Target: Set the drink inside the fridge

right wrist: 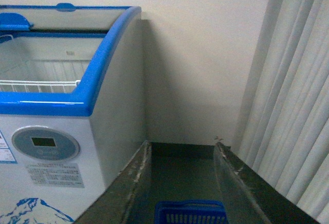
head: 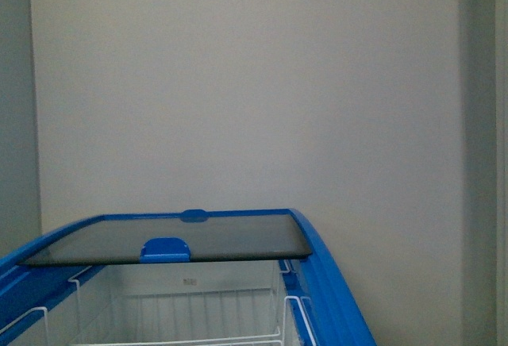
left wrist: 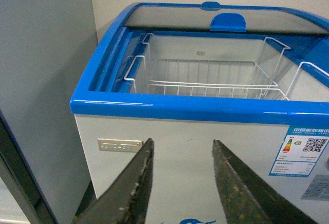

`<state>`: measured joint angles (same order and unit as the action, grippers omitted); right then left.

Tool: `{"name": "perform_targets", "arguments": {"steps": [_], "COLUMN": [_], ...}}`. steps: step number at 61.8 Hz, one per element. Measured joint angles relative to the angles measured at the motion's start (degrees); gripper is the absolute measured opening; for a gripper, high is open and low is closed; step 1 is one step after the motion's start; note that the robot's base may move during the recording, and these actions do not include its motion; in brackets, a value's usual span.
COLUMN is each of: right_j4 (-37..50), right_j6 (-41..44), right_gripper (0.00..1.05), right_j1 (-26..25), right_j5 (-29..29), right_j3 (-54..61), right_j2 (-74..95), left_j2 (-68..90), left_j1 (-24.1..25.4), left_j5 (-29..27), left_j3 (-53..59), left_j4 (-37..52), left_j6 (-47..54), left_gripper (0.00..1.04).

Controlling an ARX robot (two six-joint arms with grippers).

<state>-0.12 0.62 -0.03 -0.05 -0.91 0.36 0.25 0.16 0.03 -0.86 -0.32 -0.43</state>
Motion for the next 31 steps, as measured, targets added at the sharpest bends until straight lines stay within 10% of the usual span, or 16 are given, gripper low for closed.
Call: {"name": "perform_targets", "arguments": {"steps": [16, 31], "right_j4": [0.0, 0.0], "right_j6": [0.0, 0.0], "right_gripper": [0.94, 0.97], "right_j1": [0.0, 0.0], "right_j5": [0.0, 0.0], "right_j3": [0.0, 0.0], "right_j2": [0.0, 0.0], "left_j2": [0.0, 0.0], "left_j1": [0.0, 0.0], "left_j5": [0.0, 0.0], "left_j3": [0.0, 0.0], "left_j4": [0.0, 0.0], "left_j6": [0.0, 0.1], "left_gripper": [0.97, 0.97]}}
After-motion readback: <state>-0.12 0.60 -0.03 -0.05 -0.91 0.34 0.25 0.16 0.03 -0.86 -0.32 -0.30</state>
